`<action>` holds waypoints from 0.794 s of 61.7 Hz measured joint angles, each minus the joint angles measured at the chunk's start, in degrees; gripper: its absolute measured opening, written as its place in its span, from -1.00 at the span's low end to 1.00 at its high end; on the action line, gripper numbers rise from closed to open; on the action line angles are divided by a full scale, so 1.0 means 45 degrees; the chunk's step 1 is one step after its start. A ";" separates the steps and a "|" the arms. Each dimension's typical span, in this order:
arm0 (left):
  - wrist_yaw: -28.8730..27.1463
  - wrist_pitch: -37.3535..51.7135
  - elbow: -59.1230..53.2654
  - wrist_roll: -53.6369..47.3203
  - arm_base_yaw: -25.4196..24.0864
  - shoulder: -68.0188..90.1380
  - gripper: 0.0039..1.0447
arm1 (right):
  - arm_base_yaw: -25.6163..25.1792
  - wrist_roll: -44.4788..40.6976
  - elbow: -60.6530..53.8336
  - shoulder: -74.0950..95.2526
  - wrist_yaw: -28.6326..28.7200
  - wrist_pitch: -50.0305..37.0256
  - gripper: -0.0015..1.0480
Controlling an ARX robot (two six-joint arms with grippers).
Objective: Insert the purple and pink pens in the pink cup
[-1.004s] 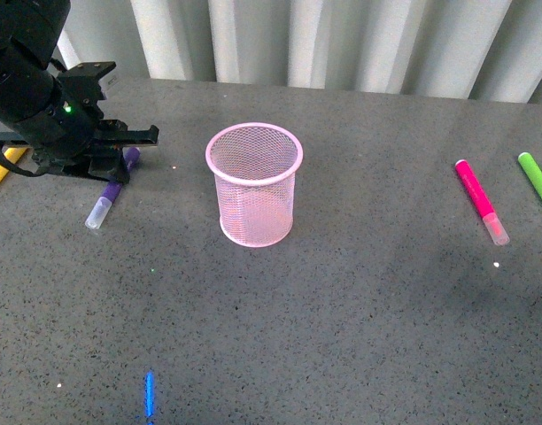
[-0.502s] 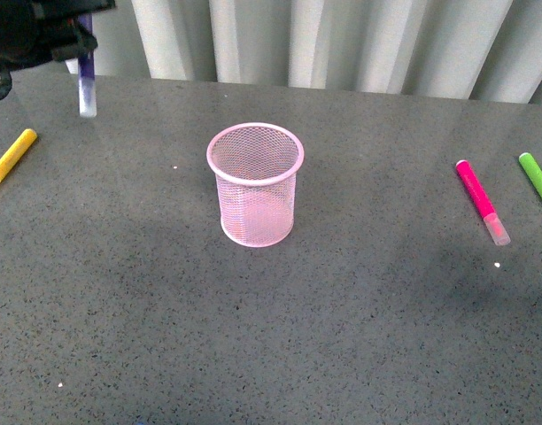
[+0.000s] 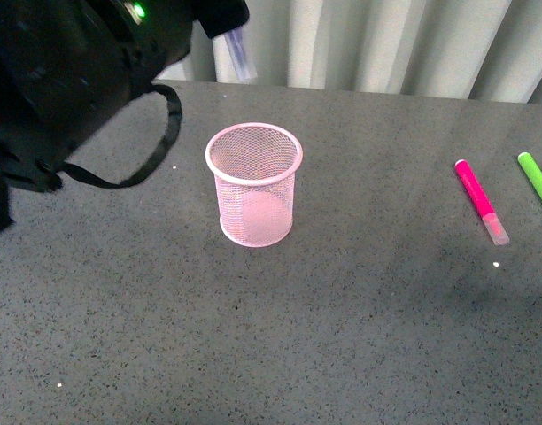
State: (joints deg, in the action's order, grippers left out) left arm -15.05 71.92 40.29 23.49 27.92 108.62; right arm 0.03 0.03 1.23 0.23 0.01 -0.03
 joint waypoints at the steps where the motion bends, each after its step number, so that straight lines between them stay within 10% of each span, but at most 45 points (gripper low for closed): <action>1: -0.0049 0.0024 0.0083 -0.0034 0.0058 0.0194 -0.77 | 0.0000 0.0000 0.0000 0.0000 0.0000 0.0000 0.87; 49: -0.0432 0.0631 0.0578 -0.0374 0.0092 0.2691 -0.77 | 0.0000 0.0000 0.0000 0.0000 0.0000 0.0000 0.87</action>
State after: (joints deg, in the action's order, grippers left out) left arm -16.99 74.76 42.89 21.80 28.34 120.73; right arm 0.03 0.03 1.23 0.23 0.01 -0.03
